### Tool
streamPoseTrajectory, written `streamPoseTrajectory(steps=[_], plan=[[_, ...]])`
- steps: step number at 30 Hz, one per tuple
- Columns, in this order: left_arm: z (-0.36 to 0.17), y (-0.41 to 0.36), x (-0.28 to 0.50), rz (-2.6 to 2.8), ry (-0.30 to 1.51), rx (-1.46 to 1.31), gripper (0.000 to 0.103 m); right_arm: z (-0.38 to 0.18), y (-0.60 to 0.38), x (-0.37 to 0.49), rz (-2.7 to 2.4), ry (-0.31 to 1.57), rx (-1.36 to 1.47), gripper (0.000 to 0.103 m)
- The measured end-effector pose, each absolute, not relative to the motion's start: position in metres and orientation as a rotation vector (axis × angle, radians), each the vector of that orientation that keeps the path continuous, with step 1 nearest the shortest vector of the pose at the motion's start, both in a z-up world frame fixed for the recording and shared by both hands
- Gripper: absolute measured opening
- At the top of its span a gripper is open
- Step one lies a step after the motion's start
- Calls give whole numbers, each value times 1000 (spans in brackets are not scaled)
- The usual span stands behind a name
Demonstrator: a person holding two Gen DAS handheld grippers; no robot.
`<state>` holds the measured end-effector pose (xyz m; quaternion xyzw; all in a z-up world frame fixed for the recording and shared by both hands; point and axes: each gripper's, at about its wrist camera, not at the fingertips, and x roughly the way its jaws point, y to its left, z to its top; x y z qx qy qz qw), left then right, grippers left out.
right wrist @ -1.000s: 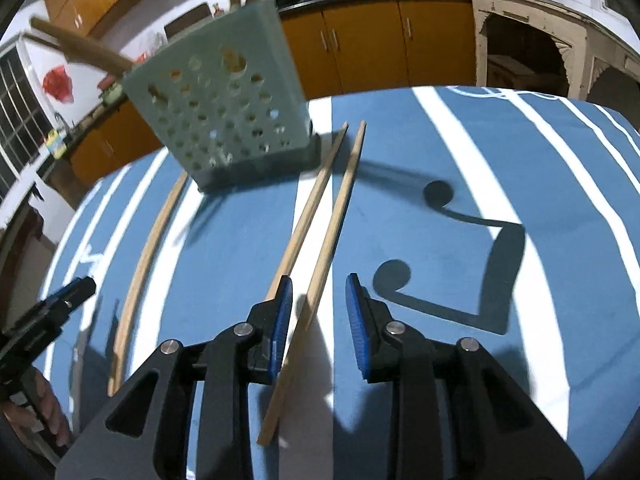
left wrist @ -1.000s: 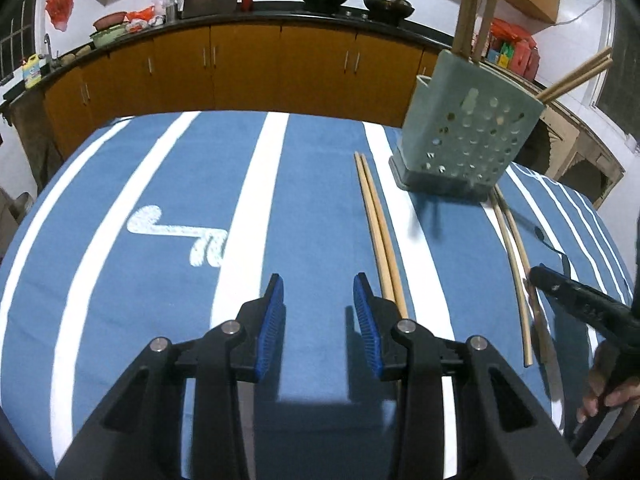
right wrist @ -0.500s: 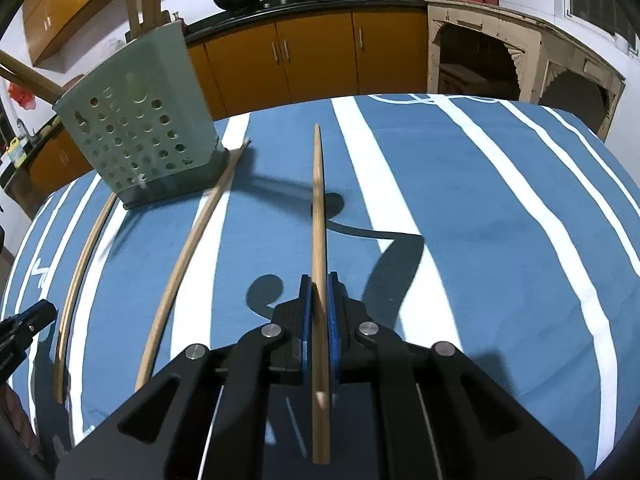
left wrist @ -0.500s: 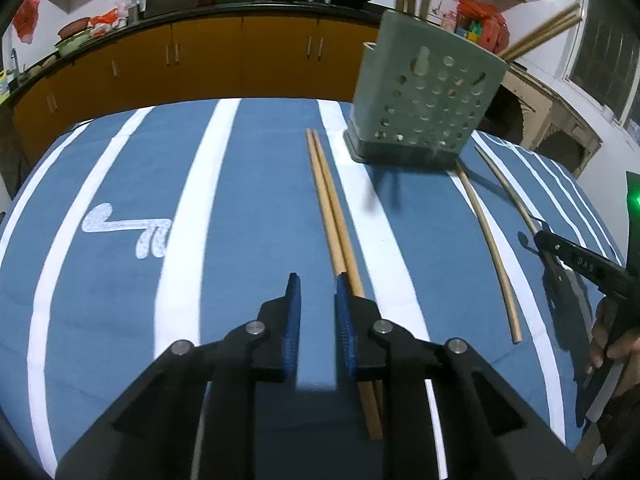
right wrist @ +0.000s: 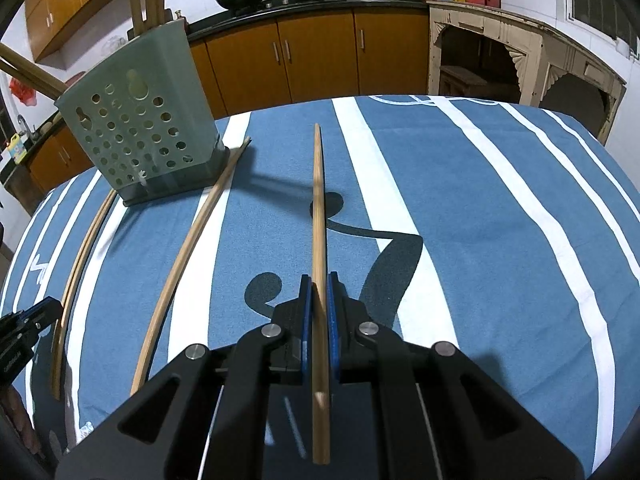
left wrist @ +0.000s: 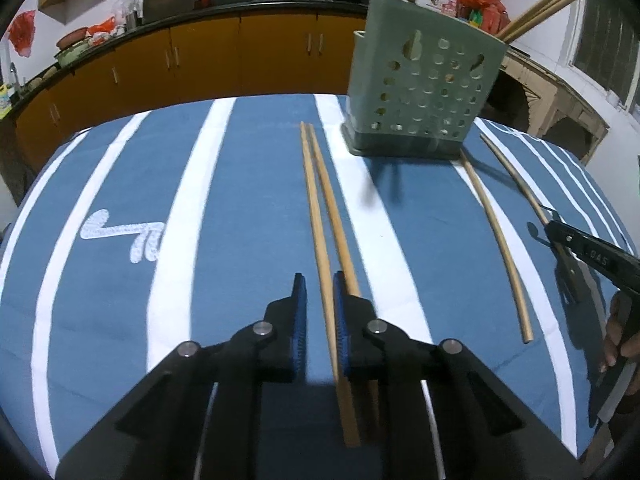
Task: Organize utensils
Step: 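Lower the left tool onto another wooden chopstick and close it while the right tool grasps one, then lift the left tool's chopstick upright over the green holder while the right tool carries its chopstick there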
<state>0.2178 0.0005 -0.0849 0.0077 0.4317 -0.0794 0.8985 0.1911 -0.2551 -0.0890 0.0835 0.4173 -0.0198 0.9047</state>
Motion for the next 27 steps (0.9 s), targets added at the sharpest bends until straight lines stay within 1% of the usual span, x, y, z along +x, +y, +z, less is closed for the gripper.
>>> streamPoseTrajectory(steps=[3,10,12,17,27], plan=[[-84,12,222,-113,890,7,9,-89,-259,190,-54,862,174,8],[-83,36,229,-72,894,-34,9,-89,-269,185,-53,861,186,8],[-87,35,229,-107,920,-56,10,-89,-268,183,-45,862,185,9],[-86,26,222,-143,905,-9,10,-89,-263,181,-35,866,156,9],[-88,27,221,-139,901,-25,11,-89,-262,180,-30,867,143,9]])
